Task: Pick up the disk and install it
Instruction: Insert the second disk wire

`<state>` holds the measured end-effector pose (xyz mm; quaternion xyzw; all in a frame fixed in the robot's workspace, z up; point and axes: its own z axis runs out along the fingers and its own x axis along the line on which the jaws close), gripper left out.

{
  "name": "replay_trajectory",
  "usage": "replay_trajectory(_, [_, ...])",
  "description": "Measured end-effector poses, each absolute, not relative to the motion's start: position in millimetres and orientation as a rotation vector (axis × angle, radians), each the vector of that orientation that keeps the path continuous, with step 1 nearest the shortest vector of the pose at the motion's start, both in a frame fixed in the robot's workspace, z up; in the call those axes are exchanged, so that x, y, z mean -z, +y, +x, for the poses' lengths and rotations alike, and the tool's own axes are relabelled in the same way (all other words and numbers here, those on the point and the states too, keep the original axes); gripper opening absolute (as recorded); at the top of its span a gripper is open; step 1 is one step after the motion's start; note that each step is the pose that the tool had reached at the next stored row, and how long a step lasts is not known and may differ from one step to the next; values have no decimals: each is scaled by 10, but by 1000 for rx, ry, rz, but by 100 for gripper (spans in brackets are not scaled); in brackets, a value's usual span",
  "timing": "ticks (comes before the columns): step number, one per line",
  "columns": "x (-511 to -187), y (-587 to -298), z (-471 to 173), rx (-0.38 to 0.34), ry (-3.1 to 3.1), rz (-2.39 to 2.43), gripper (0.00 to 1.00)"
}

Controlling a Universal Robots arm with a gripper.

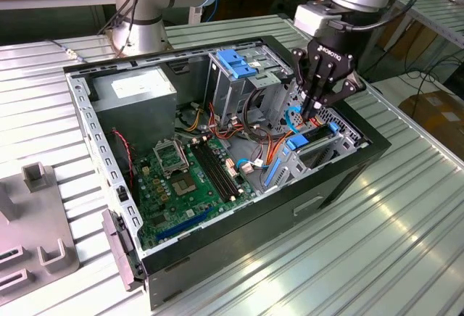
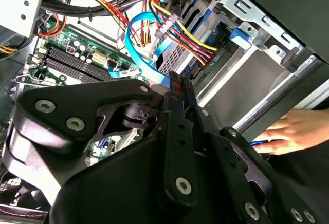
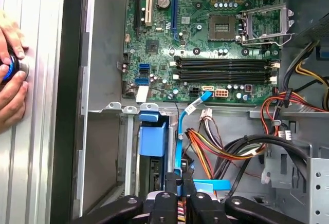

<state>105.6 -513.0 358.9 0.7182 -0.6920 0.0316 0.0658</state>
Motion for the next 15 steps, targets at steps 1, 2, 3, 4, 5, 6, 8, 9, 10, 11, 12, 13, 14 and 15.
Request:
replay_trajectory(1, [-3589,-5150,1056,-93,-2089,2168,16])
replay_trajectory(2, [-3589,-5172,1056,-91,-2090,2169,16])
replay_trajectory(3, [-3587,-5199,1057,-87,-2091,2171,16])
replay_trajectory(4, [-3587,-5220,1056,-86,-2092,2172,16])
replay_trajectory(5, [-3585,-5232,1057,-87,-2093,2173,16])
replay_trajectory(6, [-3584,-5239,1057,-94,-2097,2175,16])
replay_trajectory(8, [-3582,-5247,1051,-118,-2109,2185,16])
replay_trajectory(9, [-3581,-5249,1046,-125,-2113,2188,16])
replay_trajectory(10, [-3579,-5252,1042,-125,-2116,2191,16])
replay_trajectory(11, [-3577,-5260,1042,-118,-2120,2195,16])
replay_trajectory(12, [-3575,-5276,1042,-105,-2127,2202,16])
replay_trajectory(13, [-3573,-5291,1041,-95,-2132,2207,16])
replay_trajectory(14, [-3571,-5312,1042,-84,-2137,2212,16])
replay_trajectory(15, [-3570,-5330,1042,-79,-2140,2215,16])
